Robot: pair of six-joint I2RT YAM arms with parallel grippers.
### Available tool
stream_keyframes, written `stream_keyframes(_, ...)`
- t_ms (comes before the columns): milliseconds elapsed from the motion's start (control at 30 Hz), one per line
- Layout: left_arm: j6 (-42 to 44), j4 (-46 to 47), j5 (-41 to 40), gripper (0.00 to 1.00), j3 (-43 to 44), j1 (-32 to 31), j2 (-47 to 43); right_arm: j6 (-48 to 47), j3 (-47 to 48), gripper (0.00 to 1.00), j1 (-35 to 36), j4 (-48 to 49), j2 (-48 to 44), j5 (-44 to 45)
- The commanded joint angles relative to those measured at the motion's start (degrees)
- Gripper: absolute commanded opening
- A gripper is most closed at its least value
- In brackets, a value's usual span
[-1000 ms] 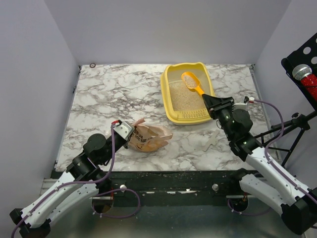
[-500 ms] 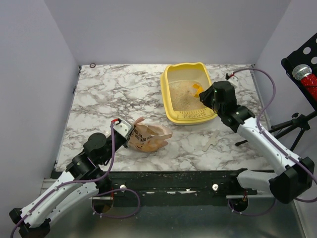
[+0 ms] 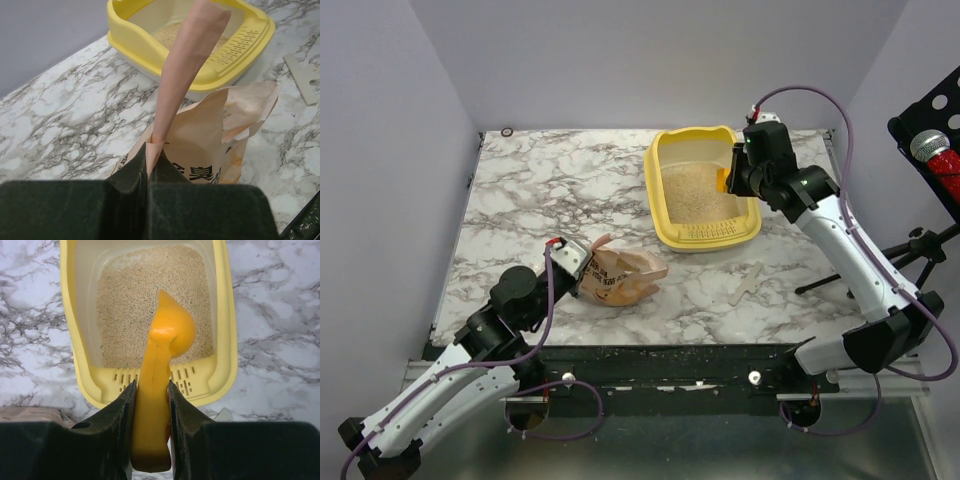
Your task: Fill the litter box with clean litter
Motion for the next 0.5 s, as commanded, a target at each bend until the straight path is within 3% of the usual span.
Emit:
stream_keyframes(0,-1.01,3.13,0.38,0.00,2.79,-0.30,0.12,-7.32,7.27,0.01,0.31,-9.83,-2.27,-4.12)
stream_keyframes(267,-0.92,3.30,3.20,0.00,2.62,-0.29,1.70,-11.37,9.74,0.01,2.85,-13.88,-9.83,-35.04)
stream_keyframes(367,-0.84,3.22,3.81,0.00,2.62,-0.21,2.32,-13.30,8.52,0.00,4.35,-14.67,-11.86,-43.05)
stream_keyframes(467,-0.75,2.87,4.25,0.00,2.62,-0.30,2.93,-14.62,7.46,0.00,6.72,-15.02,-13.00,-45.44)
